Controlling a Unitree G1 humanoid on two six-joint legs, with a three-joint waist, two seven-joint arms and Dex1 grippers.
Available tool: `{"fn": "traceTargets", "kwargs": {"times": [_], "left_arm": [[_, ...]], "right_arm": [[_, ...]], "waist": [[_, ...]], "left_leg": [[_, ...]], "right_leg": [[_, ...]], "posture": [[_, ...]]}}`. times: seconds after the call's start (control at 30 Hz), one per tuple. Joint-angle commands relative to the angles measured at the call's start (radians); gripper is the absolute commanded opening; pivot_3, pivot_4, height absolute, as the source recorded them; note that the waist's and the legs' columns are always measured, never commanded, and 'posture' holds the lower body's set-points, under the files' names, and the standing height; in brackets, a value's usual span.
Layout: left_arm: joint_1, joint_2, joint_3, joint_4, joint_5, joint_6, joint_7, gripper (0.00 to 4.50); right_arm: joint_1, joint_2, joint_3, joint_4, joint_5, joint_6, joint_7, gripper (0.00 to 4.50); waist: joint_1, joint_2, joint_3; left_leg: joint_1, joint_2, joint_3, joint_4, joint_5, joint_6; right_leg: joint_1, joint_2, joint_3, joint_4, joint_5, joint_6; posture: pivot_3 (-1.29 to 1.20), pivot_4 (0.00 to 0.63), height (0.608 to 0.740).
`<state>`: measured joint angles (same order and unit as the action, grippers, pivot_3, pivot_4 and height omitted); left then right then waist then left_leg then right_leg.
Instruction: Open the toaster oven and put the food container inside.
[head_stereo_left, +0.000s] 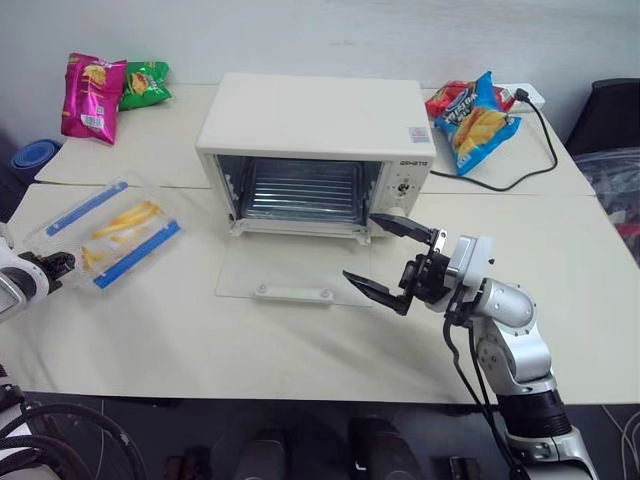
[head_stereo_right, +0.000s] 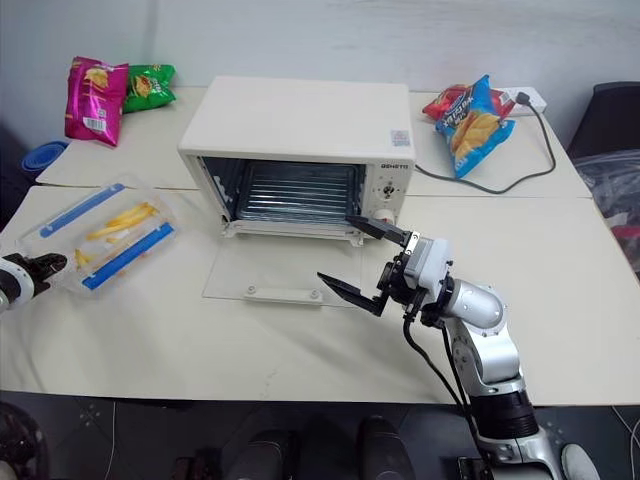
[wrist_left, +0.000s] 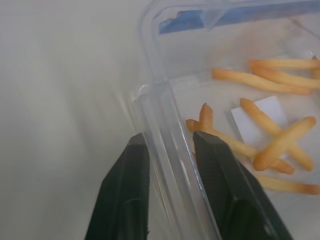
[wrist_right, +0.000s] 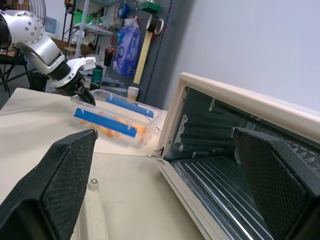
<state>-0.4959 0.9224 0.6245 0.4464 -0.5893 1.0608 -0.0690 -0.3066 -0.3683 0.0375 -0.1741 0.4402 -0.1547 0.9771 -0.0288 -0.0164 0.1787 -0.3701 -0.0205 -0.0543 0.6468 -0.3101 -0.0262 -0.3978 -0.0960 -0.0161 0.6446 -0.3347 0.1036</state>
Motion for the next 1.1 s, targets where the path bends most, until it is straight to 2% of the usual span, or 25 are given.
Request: {"fn": "traceTargets", "kwargs": {"times": [0.03, 0.13, 0.3, 0.43, 0.57, 0.7, 0.83, 0.97, 1.1], "left_arm": [[0.052, 0.050, 0.000, -0.138, 0.004, -0.092, -0.148, 0.37], [0.135, 0.091, -0.008, -0.268, -0.028, -0.084, -0.298, 0.26], [0.250, 0.174, 0.015, -0.407, -0.098, 0.051, -0.462, 0.26], [0.172, 0.158, -0.064, -0.577, -0.195, 0.190, -0.467, 0.26], [0.030, 0.070, -0.231, -0.670, -0.189, 0.265, -0.387, 0.26], [-0.104, -0.098, -0.370, -0.693, -0.163, 0.332, -0.282, 0.26], [-0.194, -0.250, -0.421, -0.644, -0.091, 0.314, -0.184, 0.26], [-0.236, -0.320, -0.461, -0.575, -0.014, 0.259, -0.145, 0.26], [-0.254, -0.366, -0.455, -0.553, 0.012, 0.203, -0.151, 1.32]], "right_arm": [[-0.001, -0.006, -0.007, -0.019, 0.005, -0.018, 0.002, 4.50], [0.004, -0.010, -0.011, -0.019, 0.003, -0.018, 0.000, 4.50], [0.029, -0.029, -0.025, -0.029, 0.006, -0.006, -0.005, 4.50], [0.055, -0.052, -0.036, -0.036, 0.010, 0.000, -0.007, 4.50], [0.062, -0.063, -0.039, -0.051, 0.004, 0.008, -0.024, 4.50], [0.081, -0.089, -0.054, -0.076, -0.009, 0.022, -0.046, 4.50], [0.127, -0.121, -0.073, -0.120, -0.018, 0.060, -0.080, 4.50], [0.194, -0.133, -0.082, -0.191, -0.006, 0.096, -0.117, 4.50], [0.236, -0.129, -0.086, -0.238, 0.000, 0.122, -0.152, 4.50]], "waist": [[0.000, 0.000, 0.000], [0.002, 0.000, 0.000], [0.002, 0.001, 0.001], [0.012, 0.001, 0.001], [0.023, 0.001, 0.001], [0.027, 0.001, 0.001], [0.026, 0.001, 0.001], [0.023, 0.001, 0.001], [0.027, 0.001, 0.001]], "left_leg": [[0.000, 0.000, 0.000, 0.000, 0.000, 0.000], [-0.001, 0.001, 0.000, 0.000, 0.000, 0.000], [-0.001, 0.000, 0.000, 0.000, -0.001, 0.001], [-0.001, 0.000, 0.000, 0.000, -0.001, 0.001], [-0.001, 0.000, 0.000, 0.001, -0.001, 0.002], [-0.001, -0.001, 0.001, 0.001, -0.001, 0.002], [-0.002, -0.001, 0.002, 0.003, -0.001, 0.002], [0.001, 0.000, 0.005, 0.002, -0.001, 0.002], [0.001, 0.000, 0.006, 0.004, -0.001, 0.002]], "right_leg": [[0.000, 0.000, 0.001, 0.000, 0.000, 0.000], [0.000, 0.000, 0.000, -0.001, 0.000, 0.000], [0.000, -0.001, 0.001, -0.002, 0.000, 0.000], [0.000, -0.001, 0.001, -0.003, 0.000, -0.001], [0.000, -0.001, 0.002, -0.002, 0.000, 0.000], [0.000, 0.000, 0.002, 0.000, 0.000, 0.000], [0.000, 0.001, 0.001, 0.001, 0.000, 0.001], [0.000, 0.003, 0.001, 0.001, 0.000, 0.001], [0.000, 0.003, 0.001, 0.000, 0.000, 0.001]], "posture": [[0.00, 0.150, 0.740], [0.00, 0.150, 0.740], [0.00, 0.150, 0.740], [0.00, 0.150, 0.740], [0.00, 0.150, 0.740], [0.00, 0.150, 0.740], [0.00, 0.150, 0.740], [0.00, 0.150, 0.740], [0.00, 0.150, 0.740]]}}
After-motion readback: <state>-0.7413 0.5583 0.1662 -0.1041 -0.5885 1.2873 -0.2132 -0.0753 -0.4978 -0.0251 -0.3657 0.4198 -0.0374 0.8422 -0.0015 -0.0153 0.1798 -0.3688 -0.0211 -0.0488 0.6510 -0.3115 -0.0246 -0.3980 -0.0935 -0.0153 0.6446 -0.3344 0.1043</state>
